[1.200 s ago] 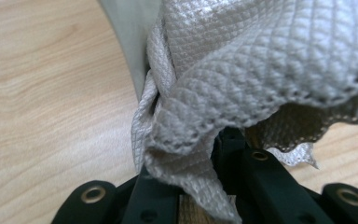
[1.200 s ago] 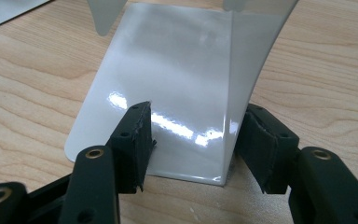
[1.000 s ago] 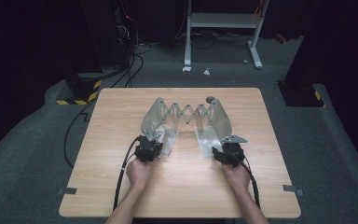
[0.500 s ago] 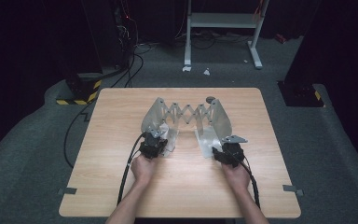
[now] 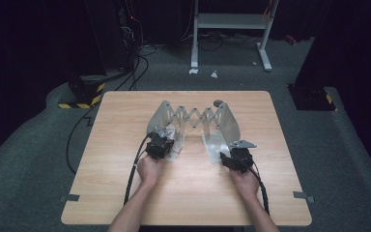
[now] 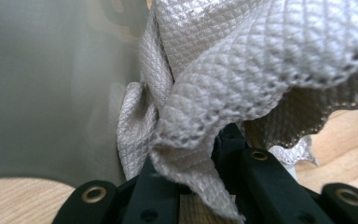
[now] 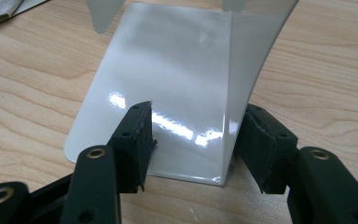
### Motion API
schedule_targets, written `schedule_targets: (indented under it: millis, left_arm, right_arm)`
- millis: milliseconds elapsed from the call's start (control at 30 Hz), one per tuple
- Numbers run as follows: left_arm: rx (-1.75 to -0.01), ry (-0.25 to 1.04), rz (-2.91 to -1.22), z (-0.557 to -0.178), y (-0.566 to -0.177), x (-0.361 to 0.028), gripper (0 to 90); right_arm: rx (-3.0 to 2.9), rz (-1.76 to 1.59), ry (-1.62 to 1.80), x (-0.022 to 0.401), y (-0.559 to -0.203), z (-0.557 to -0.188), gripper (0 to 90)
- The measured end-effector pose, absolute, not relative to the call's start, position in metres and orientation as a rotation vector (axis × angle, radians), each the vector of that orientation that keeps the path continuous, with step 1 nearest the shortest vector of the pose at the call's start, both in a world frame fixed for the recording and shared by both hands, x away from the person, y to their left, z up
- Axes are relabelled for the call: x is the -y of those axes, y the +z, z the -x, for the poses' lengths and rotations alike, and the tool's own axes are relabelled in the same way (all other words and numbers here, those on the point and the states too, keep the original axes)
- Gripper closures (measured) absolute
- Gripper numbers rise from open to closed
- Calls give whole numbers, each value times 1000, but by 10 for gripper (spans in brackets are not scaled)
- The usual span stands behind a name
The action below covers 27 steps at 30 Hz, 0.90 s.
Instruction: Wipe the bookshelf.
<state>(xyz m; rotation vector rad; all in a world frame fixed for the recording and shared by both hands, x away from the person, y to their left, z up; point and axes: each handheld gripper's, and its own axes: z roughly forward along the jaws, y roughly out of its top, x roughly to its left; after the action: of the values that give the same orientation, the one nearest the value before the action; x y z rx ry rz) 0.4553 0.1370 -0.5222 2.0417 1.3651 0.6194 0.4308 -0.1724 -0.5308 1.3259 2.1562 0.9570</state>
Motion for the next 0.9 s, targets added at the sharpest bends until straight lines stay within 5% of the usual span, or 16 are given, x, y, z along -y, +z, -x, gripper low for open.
schedule_targets:
  millis: [900]
  left_arm:
    - [-1331, 711, -1964, -433, -490, -158, 817]
  right_arm:
    - [-2154, -1322, 954, 172, -531, -431, 459]
